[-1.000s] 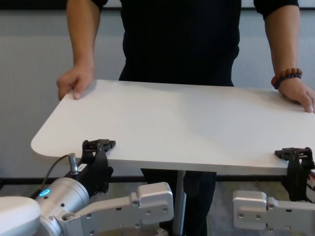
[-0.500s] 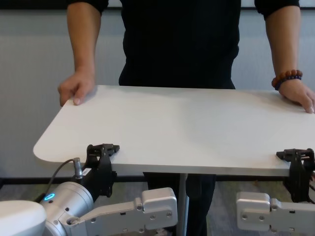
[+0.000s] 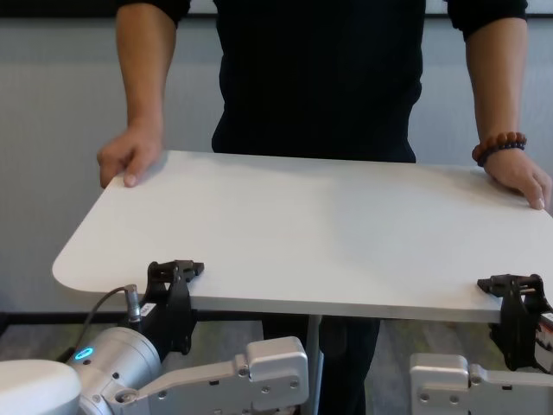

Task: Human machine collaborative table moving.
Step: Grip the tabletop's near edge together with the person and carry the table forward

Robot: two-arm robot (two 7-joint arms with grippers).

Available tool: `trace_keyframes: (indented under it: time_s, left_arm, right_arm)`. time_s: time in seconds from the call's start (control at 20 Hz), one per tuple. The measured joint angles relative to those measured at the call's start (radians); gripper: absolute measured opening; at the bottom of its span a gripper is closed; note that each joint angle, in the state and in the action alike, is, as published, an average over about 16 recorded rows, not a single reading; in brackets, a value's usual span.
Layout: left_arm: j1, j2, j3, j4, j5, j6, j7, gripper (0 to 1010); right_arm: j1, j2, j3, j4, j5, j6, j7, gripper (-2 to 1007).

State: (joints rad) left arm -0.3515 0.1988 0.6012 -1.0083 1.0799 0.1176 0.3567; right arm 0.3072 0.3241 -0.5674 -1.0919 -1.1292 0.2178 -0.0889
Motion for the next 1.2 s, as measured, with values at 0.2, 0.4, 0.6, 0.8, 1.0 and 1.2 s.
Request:
trace_keyframes:
  time_s: [0.2, 0.4, 0.6, 0.8, 1.0, 1.2]
  left_arm:
    - [0.001, 0.000, 0.001, 0.001, 0.001, 0.006, -0.002, 268]
    - [0.002, 0.000, 0.001, 0.002, 0.001, 0.007, -0.003, 268]
    - [0.002, 0.000, 0.000, 0.002, 0.001, 0.006, -0.003, 268]
    - [0.002, 0.001, 0.000, 0.001, 0.001, 0.005, -0.003, 268]
    - [0.003, 0.001, 0.000, 0.001, 0.001, 0.004, -0.003, 268]
    - [0.003, 0.001, 0.000, 0.000, 0.001, 0.003, -0.003, 268]
  right_arm:
    - [0.002, -0.002, -0.003, 0.008, 0.001, -0.003, -0.003, 270]
    - [0.002, -0.003, -0.003, 0.010, 0.003, -0.005, -0.004, 270]
    - [0.002, -0.003, -0.003, 0.009, 0.002, -0.003, -0.003, 270]
    - [0.001, -0.003, -0.003, 0.008, 0.001, -0.001, -0.001, 270]
    - [0.001, -0.003, -0.003, 0.007, 0.000, 0.001, 0.000, 270]
    - [0.000, -0.003, -0.003, 0.006, -0.001, 0.002, 0.002, 270]
